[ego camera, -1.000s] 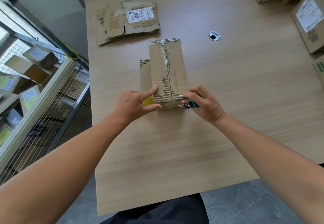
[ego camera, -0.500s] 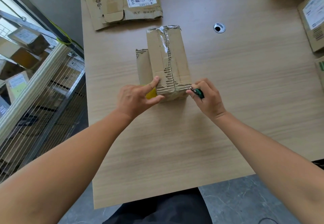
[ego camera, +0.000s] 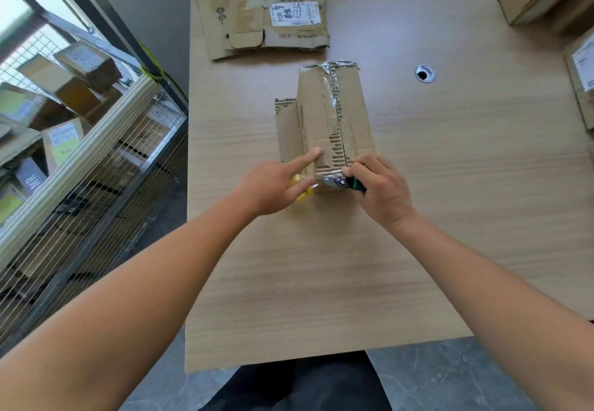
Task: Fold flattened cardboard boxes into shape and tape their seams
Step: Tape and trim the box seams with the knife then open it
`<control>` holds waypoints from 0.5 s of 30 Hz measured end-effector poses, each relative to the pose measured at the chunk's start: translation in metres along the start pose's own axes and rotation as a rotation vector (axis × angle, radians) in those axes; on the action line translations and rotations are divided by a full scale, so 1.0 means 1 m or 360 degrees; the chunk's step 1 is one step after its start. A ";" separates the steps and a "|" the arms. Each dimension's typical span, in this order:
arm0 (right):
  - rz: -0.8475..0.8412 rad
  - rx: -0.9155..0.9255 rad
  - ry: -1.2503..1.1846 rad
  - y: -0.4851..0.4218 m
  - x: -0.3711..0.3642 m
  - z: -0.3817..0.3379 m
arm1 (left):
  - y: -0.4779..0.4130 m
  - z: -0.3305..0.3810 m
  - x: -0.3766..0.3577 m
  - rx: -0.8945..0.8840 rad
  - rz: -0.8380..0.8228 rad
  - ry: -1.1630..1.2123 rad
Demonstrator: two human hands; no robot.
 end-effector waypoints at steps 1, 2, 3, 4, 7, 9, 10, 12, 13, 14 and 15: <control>-0.0019 -0.0028 -0.0014 -0.002 0.001 0.001 | 0.001 -0.002 0.005 -0.0001 -0.0086 0.0066; -0.0032 -0.0048 -0.0021 -0.003 0.001 0.002 | 0.000 -0.004 0.008 -0.0053 -0.0109 0.0093; -0.0043 -0.0057 -0.0020 -0.004 0.001 0.004 | 0.000 -0.005 0.010 -0.0130 -0.0104 0.0071; -0.0050 -0.0058 -0.0021 -0.005 0.002 0.005 | 0.000 -0.006 0.013 -0.0198 -0.0083 0.0020; -0.0096 -0.0057 -0.0044 -0.008 0.005 0.009 | 0.001 -0.011 0.016 -0.0197 -0.0058 -0.0105; -0.0154 -0.0068 -0.0047 -0.011 0.008 0.013 | 0.002 -0.013 0.016 -0.0100 -0.0131 -0.0148; -0.0180 -0.0070 -0.0050 -0.012 0.008 0.014 | 0.001 -0.013 0.018 -0.0037 -0.0164 -0.0117; -0.0213 -0.0053 -0.0066 -0.014 0.008 0.017 | -0.002 -0.013 0.021 0.0080 -0.0206 -0.0002; -0.0219 -0.0040 -0.0075 -0.015 0.008 0.018 | -0.003 -0.014 0.023 0.0113 -0.0244 0.0046; -0.0215 -0.0027 -0.0080 -0.016 0.008 0.019 | -0.004 -0.014 0.024 0.0132 -0.0298 0.0089; -0.0202 -0.0019 -0.0085 -0.016 0.007 0.020 | -0.004 -0.015 0.025 0.0148 -0.0357 0.0141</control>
Point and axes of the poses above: each hand's wrist, its own y-axis away from the middle knuckle, its own x-axis out of the back of the hand, z = x × y, the point moved 1 cm from there along -y, towards the middle knuckle, and after that the axes turned 11 degrees about z, right-handed, at the moved point
